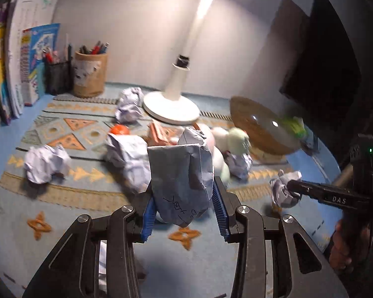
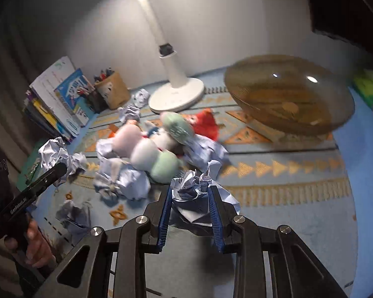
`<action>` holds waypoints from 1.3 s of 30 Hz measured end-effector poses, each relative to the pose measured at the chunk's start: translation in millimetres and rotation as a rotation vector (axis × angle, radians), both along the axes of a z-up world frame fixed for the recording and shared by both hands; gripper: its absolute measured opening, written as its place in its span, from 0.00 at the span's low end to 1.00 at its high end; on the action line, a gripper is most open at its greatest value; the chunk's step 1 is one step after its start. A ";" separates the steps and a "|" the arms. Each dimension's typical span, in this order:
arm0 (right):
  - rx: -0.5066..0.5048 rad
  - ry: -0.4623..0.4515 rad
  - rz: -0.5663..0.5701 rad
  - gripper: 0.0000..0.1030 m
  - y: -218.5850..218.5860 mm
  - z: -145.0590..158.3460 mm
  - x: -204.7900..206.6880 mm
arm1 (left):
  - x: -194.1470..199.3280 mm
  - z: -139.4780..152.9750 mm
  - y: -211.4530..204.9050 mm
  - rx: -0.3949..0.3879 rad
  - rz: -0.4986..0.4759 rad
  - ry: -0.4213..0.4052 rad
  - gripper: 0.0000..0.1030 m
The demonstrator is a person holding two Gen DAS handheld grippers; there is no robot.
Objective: Organize objects
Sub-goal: 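Grasp the crumpled paper ball with the left gripper and lift it, then carry the paper ball to the glass bowl while the right gripper carries another paper ball there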
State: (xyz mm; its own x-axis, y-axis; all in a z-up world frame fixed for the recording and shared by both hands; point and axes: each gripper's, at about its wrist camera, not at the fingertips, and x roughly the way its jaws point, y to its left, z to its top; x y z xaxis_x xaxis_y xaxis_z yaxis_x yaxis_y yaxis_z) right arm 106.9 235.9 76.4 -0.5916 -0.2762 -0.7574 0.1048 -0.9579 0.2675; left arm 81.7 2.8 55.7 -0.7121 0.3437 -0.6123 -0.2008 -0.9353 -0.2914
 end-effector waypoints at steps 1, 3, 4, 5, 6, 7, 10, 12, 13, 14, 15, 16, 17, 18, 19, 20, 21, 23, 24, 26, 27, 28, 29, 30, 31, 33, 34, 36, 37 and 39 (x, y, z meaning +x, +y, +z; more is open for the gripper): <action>0.017 -0.003 -0.014 0.28 7.1 -7.9 2.8 | 0.2 -7.9 11.3 0.002 -0.021 -0.020 0.36; 0.059 0.006 -0.011 0.28 17.7 -20.1 8.5 | 2.0 -16.8 28.9 0.019 -0.047 -0.042 0.36; 0.084 0.009 -0.007 0.28 17.1 -23.1 8.6 | 3.1 -21.2 34.4 0.020 -0.054 -0.053 0.36; 0.101 0.016 -0.002 0.29 18.3 -27.2 10.7 | 4.9 -24.6 37.5 0.017 -0.063 -0.062 0.36; 0.103 0.018 0.011 0.31 18.4 -30.7 11.5 | 7.8 -28.5 40.4 0.009 -0.069 -0.069 0.36; 0.093 0.016 0.022 0.34 22.6 -36.8 16.9 | 9.3 -31.1 43.0 0.002 -0.070 -0.074 0.36; 0.059 0.047 0.007 0.69 20.6 -40.4 34.9 | 14.3 -37.0 49.3 -0.015 -0.079 -0.080 0.36; 0.056 0.080 0.016 0.71 19.5 -37.5 44.7 | 16.6 -38.9 52.0 -0.026 -0.078 -0.077 0.36; 0.063 0.087 0.013 0.72 22.2 -36.4 46.2 | 17.4 -39.2 52.2 -0.027 -0.080 -0.077 0.36; 0.071 0.093 0.004 0.73 24.3 -35.4 47.2 | 17.9 -39.2 50.5 -0.024 -0.088 -0.077 0.36; 0.073 0.098 -0.007 0.80 24.9 -35.4 50.3 | 17.1 -39.0 51.4 -0.023 -0.090 -0.078 0.36; 0.068 0.098 -0.014 0.84 28.2 -36.7 49.9 | 16.9 -40.1 52.5 -0.024 -0.092 -0.080 0.36; 0.065 0.093 -0.023 0.90 31.1 -39.2 47.6 | 15.5 -40.7 56.1 -0.025 -0.090 -0.083 0.36; 0.064 0.083 -0.031 0.90 31.5 -42.5 45.0 | 14.8 -41.6 57.8 -0.026 -0.093 -0.086 0.37; 0.061 0.068 -0.027 0.90 31.4 -46.3 40.6 | 13.8 -42.0 62.0 -0.029 -0.092 -0.090 0.37; 0.062 0.055 -0.023 0.90 30.4 -50.1 36.1 | 13.6 -42.2 64.4 -0.034 -0.096 -0.092 0.37; 0.076 0.044 -0.024 0.90 26.7 -53.2 33.3 | 13.6 -42.1 67.1 -0.039 -0.097 -0.091 0.37; 0.127 0.036 -0.033 0.85 21.3 -58.3 27.8 | 14.0 -39.0 70.1 -0.043 -0.105 -0.086 0.36; 0.147 0.030 -0.039 0.75 18.9 -60.3 25.7 | 13.3 -36.7 72.3 -0.043 -0.108 -0.083 0.36; 0.160 0.013 -0.038 0.61 18.3 -63.1 20.4 | 11.4 -29.0 75.9 -0.049 -0.114 -0.074 0.36; 0.165 0.012 -0.045 0.53 20.1 -63.2 18.8 | 9.7 -24.2 77.7 -0.051 -0.116 -0.068 0.36; 0.158 0.011 -0.049 0.53 22.2 -62.0 17.1 | 7.1 -18.3 80.1 -0.050 -0.117 -0.060 0.37; 0.145 0.019 -0.050 0.53 24.9 -58.5 17.2 | 3.9 -11.2 82.2 -0.048 -0.120 -0.049 0.37; 0.137 0.035 -0.051 0.52 28.3 -52.5 17.6 | 0.1 -3.6 84.4 -0.044 -0.120 -0.038 0.37; 0.133 0.053 -0.053 0.52 31.7 -44.4 17.8 | -5.0 5.2 86.6 -0.037 -0.121 -0.028 0.37; 0.127 0.103 -0.060 0.52 39.9 -21.4 17.2 | -16.9 26.9 91.2 -0.016 -0.127 0.005 0.37; 0.125 0.133 -0.068 0.52 44.4 -7.6 16.6 | -23.6 38.9 94.2 -0.002 -0.131 0.027 0.37; 0.130 0.200 -0.099 0.52 57.2 21.6 12.6 | -38.9 63.1 103.8 0.016 -0.135 0.071 0.37; 0.130 0.234 -0.115 0.52 63.4 36.6 9.2 | -47.5 74.3 109.4 0.018 -0.139 0.089 0.37; 0.110 0.299 -0.158 0.53 77.9 63.5 1.3 | -66.5 93.9 123.4 0.024 -0.146 0.131 0.37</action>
